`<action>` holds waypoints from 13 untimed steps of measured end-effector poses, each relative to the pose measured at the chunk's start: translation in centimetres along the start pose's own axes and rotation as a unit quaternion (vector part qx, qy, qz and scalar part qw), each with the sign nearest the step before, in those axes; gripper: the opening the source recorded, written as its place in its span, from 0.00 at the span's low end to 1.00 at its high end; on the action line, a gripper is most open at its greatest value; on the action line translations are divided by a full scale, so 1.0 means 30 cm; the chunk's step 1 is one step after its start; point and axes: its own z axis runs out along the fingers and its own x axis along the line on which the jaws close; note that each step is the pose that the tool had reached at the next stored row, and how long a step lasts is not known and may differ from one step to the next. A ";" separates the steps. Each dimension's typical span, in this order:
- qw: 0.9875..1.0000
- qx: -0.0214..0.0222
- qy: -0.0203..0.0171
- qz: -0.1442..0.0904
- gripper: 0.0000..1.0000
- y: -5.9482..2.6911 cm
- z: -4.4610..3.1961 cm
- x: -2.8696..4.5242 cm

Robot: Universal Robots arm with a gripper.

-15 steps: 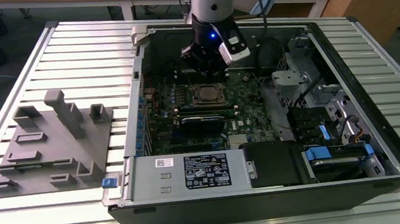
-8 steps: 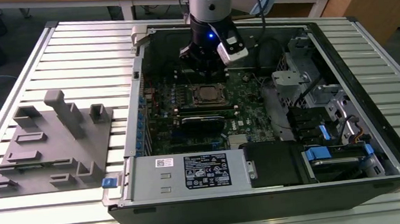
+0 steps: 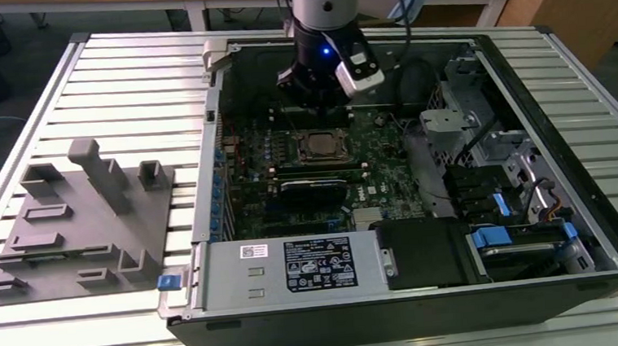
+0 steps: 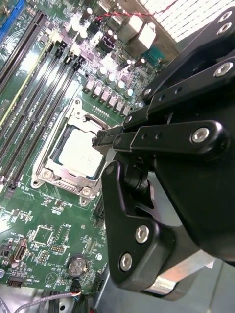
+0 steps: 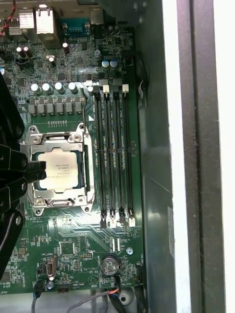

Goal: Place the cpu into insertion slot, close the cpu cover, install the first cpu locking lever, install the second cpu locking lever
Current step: 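Install the first cpu locking lever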

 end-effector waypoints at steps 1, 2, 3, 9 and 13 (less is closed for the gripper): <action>1.000 0.000 0.000 0.000 0.11 0.000 -0.004 0.000; 1.000 0.000 0.000 0.000 0.11 0.000 -0.007 0.000; 1.000 0.000 0.000 0.000 0.11 0.000 -0.010 0.000; 1.000 0.000 0.000 0.000 0.11 0.001 -0.027 -0.001; 1.000 0.000 0.000 0.000 0.11 0.001 -0.039 -0.002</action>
